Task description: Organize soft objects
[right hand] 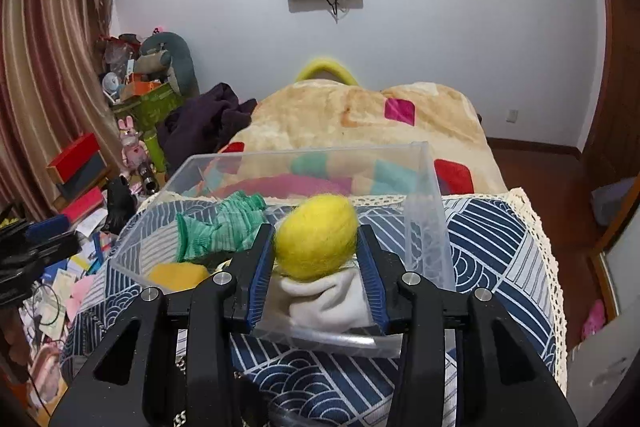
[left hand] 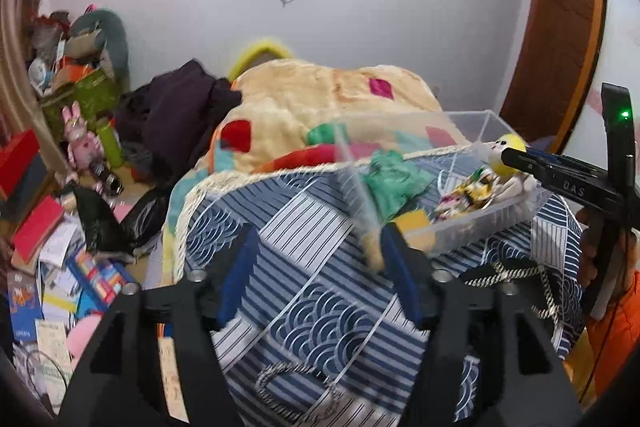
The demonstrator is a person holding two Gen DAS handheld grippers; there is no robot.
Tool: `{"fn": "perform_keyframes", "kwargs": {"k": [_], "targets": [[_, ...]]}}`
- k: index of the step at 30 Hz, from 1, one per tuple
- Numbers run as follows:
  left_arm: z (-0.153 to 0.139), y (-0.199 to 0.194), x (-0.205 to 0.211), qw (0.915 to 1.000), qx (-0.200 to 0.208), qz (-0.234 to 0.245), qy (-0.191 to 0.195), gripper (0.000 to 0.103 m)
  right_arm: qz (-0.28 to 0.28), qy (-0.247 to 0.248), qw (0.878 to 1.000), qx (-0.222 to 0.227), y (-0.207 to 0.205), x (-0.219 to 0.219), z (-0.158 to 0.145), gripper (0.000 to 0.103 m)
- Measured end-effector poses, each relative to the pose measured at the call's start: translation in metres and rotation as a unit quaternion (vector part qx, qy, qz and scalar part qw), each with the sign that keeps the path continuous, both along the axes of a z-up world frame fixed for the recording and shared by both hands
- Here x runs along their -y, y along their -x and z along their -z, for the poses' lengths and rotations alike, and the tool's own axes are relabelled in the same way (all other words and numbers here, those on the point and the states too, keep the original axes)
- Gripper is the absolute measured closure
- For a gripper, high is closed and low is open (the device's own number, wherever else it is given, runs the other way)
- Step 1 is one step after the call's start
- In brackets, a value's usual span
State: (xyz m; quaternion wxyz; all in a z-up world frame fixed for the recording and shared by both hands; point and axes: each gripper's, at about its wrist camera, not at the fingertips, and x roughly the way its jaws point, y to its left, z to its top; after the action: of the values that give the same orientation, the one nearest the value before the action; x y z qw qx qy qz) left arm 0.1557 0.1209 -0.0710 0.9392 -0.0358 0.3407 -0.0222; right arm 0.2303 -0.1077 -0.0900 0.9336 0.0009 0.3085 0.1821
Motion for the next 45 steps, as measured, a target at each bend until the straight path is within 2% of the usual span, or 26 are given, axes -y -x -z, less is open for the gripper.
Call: {"fn": "perform_keyframes", "kwargs": {"k": [5,9,13,15,19,21,22,23,32,39,42,45], "targets": [[0.028,0.009,-0.008,0.9989,-0.043,-0.005,-0.019,0.036,-0.001,0.022,1.0,-0.014,-0.001,-0.007,0.006,0.062],[0.052,0.017,-0.016,0.9966,-0.08,-0.003,-0.019,0.036,0.004,0.024,1.0,-0.01,0.004,-0.003,0.003,0.041],[0.07,0.025,-0.028,0.9941,-0.108,-0.003,0.009,0.038,0.0,0.022,1.0,-0.007,0.009,0.001,-0.001,0.036],[0.079,0.029,-0.031,0.992,-0.123,-0.002,0.025,0.044,-0.003,0.02,1.0,-0.005,0.013,0.003,-0.003,0.036],[0.093,0.032,-0.031,0.9887,-0.146,-0.006,0.036,0.068,-0.005,0.012,1.0,0.0,0.021,0.006,-0.005,0.036],[0.092,0.033,-0.031,0.9895,-0.139,-0.011,0.038,0.078,-0.007,0.007,1.0,0.001,0.027,0.008,-0.005,0.036],[0.091,0.033,-0.031,0.9894,-0.138,-0.009,0.044,0.091,-0.008,0.006,1.0,0.003,0.031,0.009,-0.005,0.036],[0.089,0.033,-0.03,0.9891,-0.138,-0.007,0.05,0.096,-0.008,0.006,1.0,0.004,0.033,0.009,-0.005,0.036],[0.039,0.026,-0.002,0.9961,-0.072,0.016,0.049,0.097,-0.026,0.007,1.0,0.014,0.061,0.01,-0.003,0.035],[-0.008,-0.008,0.034,0.9974,-0.006,0.044,0.057,0.097,-0.044,-0.001,0.999,-0.003,0.074,0.006,0.009,0.033],[-0.013,-0.03,0.049,0.998,-0.002,0.041,0.047,0.097,-0.055,-0.001,0.998,-0.015,0.078,0.002,0.018,0.033],[-0.007,-0.053,0.053,0.9979,-0.017,0.03,0.055,0.097,-0.072,-0.004,0.997,-0.034,0.082,-0.005,0.029,0.032]]}}
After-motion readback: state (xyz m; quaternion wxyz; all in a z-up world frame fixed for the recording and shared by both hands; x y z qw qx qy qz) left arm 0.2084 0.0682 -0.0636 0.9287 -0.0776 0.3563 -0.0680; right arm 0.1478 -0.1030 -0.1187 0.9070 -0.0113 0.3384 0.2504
